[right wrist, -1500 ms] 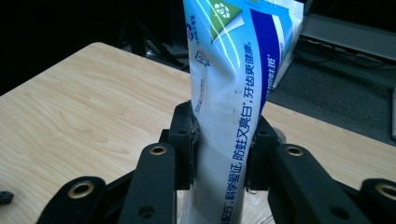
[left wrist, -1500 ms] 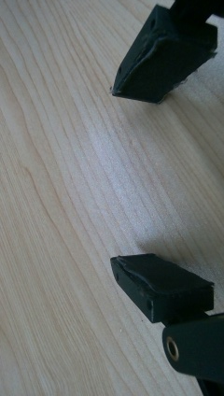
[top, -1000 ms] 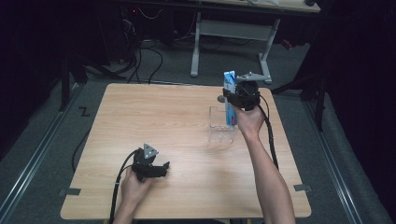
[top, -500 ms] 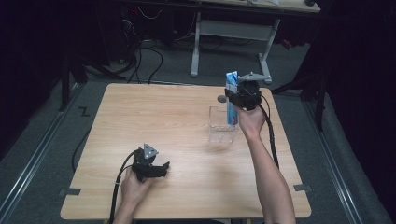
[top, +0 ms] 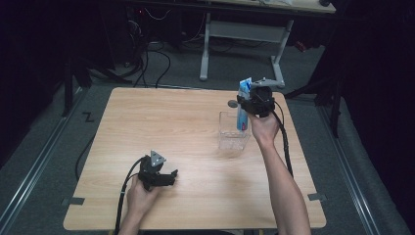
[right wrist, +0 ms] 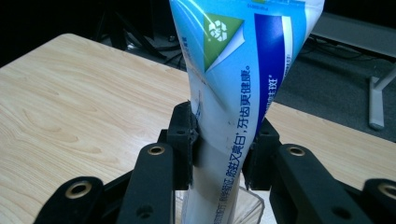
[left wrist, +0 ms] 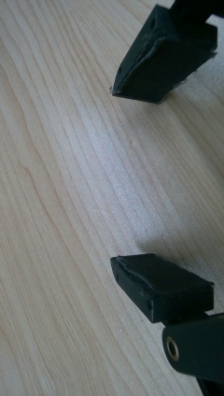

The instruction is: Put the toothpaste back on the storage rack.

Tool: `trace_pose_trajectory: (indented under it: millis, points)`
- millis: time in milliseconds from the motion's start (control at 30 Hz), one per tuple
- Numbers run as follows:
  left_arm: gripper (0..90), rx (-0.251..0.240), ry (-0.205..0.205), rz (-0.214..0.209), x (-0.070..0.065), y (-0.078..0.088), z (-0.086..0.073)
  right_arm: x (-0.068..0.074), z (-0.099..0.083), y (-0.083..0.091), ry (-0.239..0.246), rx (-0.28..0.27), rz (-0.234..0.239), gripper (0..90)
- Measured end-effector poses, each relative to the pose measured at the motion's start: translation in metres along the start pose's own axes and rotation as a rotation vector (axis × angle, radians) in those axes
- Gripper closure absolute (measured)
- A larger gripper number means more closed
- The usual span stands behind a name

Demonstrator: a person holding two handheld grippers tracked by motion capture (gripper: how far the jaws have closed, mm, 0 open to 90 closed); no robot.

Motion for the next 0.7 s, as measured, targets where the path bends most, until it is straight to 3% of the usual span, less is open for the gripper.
trace_pose_trajectory:
  millis: [233, 700]
  points:
    - [15.9, 0.000, 0.000, 0.000, 0.000, 0.000, 0.000, 0.000, -0.010, -0.004, 0.020, 0.026, -0.003, 69.4]
    - [15.9, 0.001, 0.000, -0.001, 0.000, 0.000, 0.000, 0.002, -0.029, -0.014, 0.006, 0.067, 0.009, 69.1]
Point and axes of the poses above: each handheld gripper's, and its own axes: y roughly backward along the jaws, z roughly out of its top, x roughly to its left, the point moved 7 cm from there along -y, roughly forward along the jaws, and after that the axes turned 14 degrees about -z, right-handed, at the moved point
